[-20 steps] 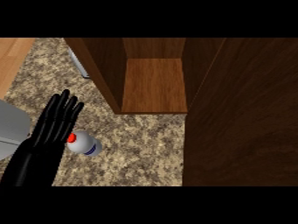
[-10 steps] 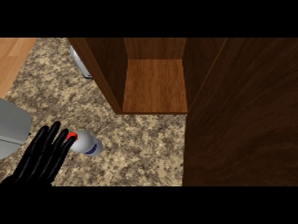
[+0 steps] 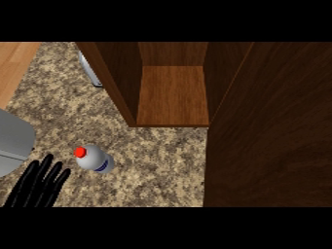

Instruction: Pick up the bottled water, place it into the cabinet and close the cabinet

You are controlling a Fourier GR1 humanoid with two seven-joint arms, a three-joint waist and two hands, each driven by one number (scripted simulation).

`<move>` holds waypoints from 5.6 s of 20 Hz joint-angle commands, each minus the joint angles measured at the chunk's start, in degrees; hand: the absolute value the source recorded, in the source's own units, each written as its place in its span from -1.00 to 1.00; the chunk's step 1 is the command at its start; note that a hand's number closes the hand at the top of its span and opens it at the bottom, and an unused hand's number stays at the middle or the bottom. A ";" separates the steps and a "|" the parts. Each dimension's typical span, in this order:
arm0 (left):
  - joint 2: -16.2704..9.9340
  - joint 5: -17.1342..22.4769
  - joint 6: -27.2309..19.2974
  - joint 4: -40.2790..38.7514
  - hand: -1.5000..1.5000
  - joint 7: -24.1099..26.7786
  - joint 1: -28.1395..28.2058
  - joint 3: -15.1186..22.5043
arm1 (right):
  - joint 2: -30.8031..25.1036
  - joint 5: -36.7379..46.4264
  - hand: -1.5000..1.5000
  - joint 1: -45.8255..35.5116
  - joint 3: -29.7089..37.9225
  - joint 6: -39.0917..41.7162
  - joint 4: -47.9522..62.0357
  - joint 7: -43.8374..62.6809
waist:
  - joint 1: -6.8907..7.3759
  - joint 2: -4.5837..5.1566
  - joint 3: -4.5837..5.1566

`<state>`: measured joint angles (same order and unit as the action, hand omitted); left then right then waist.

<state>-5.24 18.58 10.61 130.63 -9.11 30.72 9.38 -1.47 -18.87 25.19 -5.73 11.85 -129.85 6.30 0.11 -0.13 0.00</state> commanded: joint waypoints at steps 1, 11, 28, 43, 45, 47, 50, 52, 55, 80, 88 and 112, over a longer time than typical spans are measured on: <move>-1.01 2.69 3.09 1.64 -1.00 3.74 5.48 -3.27 | -1.45 -2.83 -1.00 3.81 2.29 2.91 -1.97 -1.52 | 0.05 -0.06 0.01; -0.69 4.10 5.24 -8.38 -1.00 6.88 -1.93 -9.97 | -0.66 0.31 -1.00 1.01 1.94 4.61 2.91 -5.13 | -0.10 0.09 0.00; -4.96 -1.16 11.32 -34.68 -1.00 16.65 -17.74 -20.35 | 1.41 4.51 -1.00 4.96 -1.94 6.27 5.54 -10.93 | -0.43 0.15 0.02; -2.79 -8.83 12.11 -65.18 -1.00 29.73 -27.80 -20.78 | -0.68 1.80 -1.00 9.48 0.05 9.97 4.90 -13.58 | -0.48 0.13 0.02; -2.21 -7.03 9.69 -65.08 -1.00 23.32 -33.09 -20.89 | 1.40 6.91 -1.00 15.22 -4.86 10.40 3.78 -18.11 | -0.77 0.06 0.01; -4.76 -6.96 13.44 -73.93 -1.00 28.96 -35.05 -22.96 | 1.39 3.92 -1.00 12.53 -4.69 7.20 -1.16 -11.12 | -0.65 0.15 0.04; -3.80 -8.69 13.89 -82.34 -1.00 33.28 -37.78 -22.56 | 0.53 5.06 -1.00 13.32 -5.09 8.90 0.84 -13.35 | -0.89 0.18 0.06; -7.18 -7.27 18.53 -87.36 -1.00 36.12 -38.68 -24.60 | -1.72 -0.84 -1.00 12.85 0.74 11.07 2.84 -14.54 | -0.97 0.24 0.06; -6.74 -10.60 17.22 -92.53 -1.00 40.20 -41.69 -23.25 | -1.10 1.34 -1.00 11.21 -0.58 9.00 0.32 -12.13 | -0.87 0.25 0.07; -3.66 -9.31 26.30 -111.73 -1.00 46.26 -52.57 -23.33 | 1.36 5.43 -1.00 12.11 -5.48 8.53 1.15 -12.23 | -1.19 0.25 0.10; -1.00 -12.03 26.60 -111.89 -1.00 50.29 -52.28 -20.30 | 1.42 3.82 -1.00 7.84 -5.10 7.06 3.62 -11.15 | -1.01 0.44 0.13; -4.45 -1.81 24.11 -106.41 1.00 52.49 -47.26 -27.80 | 0.70 5.88 -1.00 11.73 -4.71 8.58 4.20 -14.19 | -0.62 0.13 0.06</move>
<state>-7.76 14.25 29.42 24.79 39.23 -18.42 -16.18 -1.16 -14.93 34.80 -8.25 20.36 -124.39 -7.55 -0.28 -0.07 0.00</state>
